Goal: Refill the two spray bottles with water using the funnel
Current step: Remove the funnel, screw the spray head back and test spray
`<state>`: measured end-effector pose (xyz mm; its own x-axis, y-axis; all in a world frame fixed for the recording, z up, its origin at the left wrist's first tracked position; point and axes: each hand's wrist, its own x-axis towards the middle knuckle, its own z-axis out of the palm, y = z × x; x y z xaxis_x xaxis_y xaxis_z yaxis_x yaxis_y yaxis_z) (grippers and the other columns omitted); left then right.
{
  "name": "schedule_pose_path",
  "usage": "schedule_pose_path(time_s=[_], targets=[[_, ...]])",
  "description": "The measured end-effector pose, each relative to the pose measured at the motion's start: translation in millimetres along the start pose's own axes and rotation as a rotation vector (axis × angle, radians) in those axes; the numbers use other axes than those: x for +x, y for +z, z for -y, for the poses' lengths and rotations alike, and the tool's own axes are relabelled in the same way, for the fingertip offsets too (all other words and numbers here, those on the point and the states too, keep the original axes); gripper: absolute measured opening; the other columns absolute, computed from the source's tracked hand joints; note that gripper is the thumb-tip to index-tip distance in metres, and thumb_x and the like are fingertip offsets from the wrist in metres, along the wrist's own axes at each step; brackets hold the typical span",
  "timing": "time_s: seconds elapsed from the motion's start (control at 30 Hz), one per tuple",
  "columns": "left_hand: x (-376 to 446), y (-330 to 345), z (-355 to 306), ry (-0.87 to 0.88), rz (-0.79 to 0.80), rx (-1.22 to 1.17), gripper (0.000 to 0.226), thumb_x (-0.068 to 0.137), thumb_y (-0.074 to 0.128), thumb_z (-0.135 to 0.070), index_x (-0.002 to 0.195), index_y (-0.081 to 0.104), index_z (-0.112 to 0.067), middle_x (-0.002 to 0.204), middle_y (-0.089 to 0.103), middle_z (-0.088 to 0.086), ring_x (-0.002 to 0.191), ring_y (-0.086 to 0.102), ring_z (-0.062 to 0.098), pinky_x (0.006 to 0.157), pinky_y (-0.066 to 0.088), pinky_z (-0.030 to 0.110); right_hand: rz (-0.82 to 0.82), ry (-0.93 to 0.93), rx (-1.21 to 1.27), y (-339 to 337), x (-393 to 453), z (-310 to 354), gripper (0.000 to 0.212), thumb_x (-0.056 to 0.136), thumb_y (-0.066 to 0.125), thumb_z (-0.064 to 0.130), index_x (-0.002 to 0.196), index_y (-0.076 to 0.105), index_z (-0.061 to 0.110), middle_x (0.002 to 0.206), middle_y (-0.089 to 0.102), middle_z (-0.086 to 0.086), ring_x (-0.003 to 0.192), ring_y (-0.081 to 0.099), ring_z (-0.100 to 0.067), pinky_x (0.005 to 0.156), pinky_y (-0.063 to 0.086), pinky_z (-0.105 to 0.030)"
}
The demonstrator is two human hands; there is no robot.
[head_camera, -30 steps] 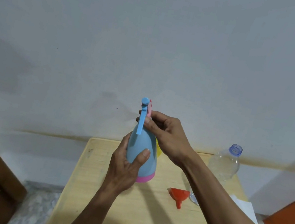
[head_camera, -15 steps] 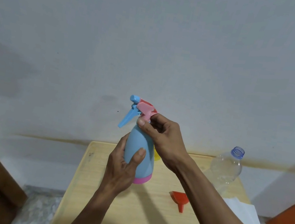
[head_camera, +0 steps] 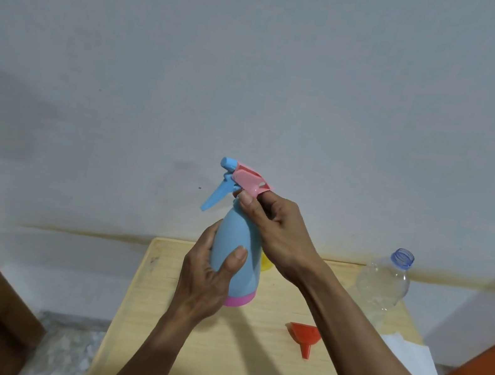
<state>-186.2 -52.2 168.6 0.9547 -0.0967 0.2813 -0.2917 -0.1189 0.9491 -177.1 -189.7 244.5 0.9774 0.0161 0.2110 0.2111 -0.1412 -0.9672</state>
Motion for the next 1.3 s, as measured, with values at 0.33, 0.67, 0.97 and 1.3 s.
schedule_pose_path(time_s=[0.33,0.67,0.97,1.3], targets=[[0.5,-3.3,-4.7,-0.009,0.015,-0.035,0.063,0.073,0.056,-0.068,0.129,0.053,-0.039,0.112,0.065,-0.017,0.100,0.065,0.004,0.068,0.056,0.021,0.028,0.006,0.132,-3.6,5.5,7.5,0.035,0.085,0.067,0.042,0.108,0.075,0.016,0.101,0.076,-0.005,0.093,0.069,-0.013,0.081,0.056,-0.026],[2.8,-1.7,-5.9,-0.012,-0.007,0.005,0.047,0.074,0.055,-0.070,0.118,0.049,-0.054,0.110,0.063,-0.026,0.099,0.064,-0.001,0.071,0.057,0.021,-0.142,-0.017,0.054,4.9,5.2,9.1,0.028,0.090,0.074,0.038,0.100,0.072,0.011,0.085,0.071,-0.006,0.077,0.063,-0.013,0.071,0.052,-0.027],[2.0,-2.1,-9.3,0.004,0.045,-0.009,0.051,0.075,0.056,-0.067,0.122,0.052,-0.049,0.109,0.064,-0.022,0.098,0.066,0.005,0.068,0.056,0.023,-0.020,0.005,0.103,-12.7,10.5,13.6,0.026,0.096,0.066,0.033,0.102,0.075,0.010,0.094,0.078,-0.003,0.098,0.074,-0.021,0.081,0.059,-0.035],[4.6,3.6,-11.4,-0.005,0.005,-0.006,0.051,0.074,0.055,-0.069,0.120,0.051,-0.048,0.109,0.064,-0.023,0.100,0.064,0.003,0.067,0.055,0.019,-0.038,-0.037,0.070,-11.6,6.8,8.8,0.027,0.089,0.073,0.036,0.108,0.076,0.017,0.102,0.075,-0.011,0.095,0.069,-0.023,0.087,0.056,-0.038]])
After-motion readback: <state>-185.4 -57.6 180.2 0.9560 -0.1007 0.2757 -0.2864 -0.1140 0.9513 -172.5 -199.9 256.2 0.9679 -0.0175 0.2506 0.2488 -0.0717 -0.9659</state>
